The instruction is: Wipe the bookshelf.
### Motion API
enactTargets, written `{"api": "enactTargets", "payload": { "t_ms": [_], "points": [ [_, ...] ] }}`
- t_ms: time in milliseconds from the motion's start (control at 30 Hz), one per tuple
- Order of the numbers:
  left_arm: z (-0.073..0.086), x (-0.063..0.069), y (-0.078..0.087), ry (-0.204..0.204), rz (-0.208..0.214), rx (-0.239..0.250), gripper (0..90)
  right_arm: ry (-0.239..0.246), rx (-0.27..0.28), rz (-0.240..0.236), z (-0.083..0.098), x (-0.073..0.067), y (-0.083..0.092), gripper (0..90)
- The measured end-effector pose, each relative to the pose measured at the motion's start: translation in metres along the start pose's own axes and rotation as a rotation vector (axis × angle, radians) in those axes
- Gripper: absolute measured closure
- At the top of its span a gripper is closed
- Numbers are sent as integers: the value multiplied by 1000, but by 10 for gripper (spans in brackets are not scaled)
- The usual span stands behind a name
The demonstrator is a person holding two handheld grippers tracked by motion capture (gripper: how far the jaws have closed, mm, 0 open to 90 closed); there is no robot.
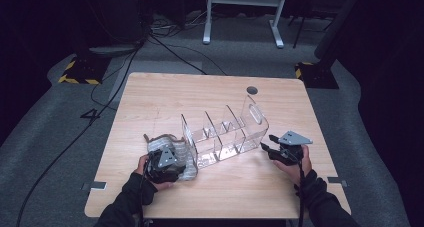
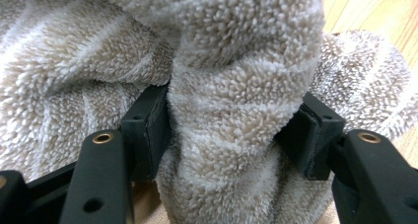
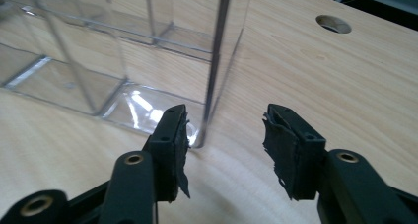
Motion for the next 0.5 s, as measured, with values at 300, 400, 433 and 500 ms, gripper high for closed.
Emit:
{"api": "enactTargets", "payload": {
  "t_ms": [300,400,433,500],
  "points": [
    [-2,2,1,-13,-19,-8,604,-12,11,-12,-5,2,-29,656],
    [-4,6,2,-24,-8,-6,685,2,7,-20,-6,-4,-33,759],
    [-5,8,3,-35,-3,-7,703,10,2,-18,-6,-7,-34,754],
    [-6,12,5,-56,6,-7,723,27,-15,8,-4,-10,-34,765]
  ]
}}
Point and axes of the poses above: each handheld gripper's, and its own axes: y roughly backward along the jaws, z roughly out of its underside, x roughly to its right, the point moved 7 cm from there along -y, roughly forward along the jaws, and after that the axes turned 7 degrees about y, right-handed, at the moved point
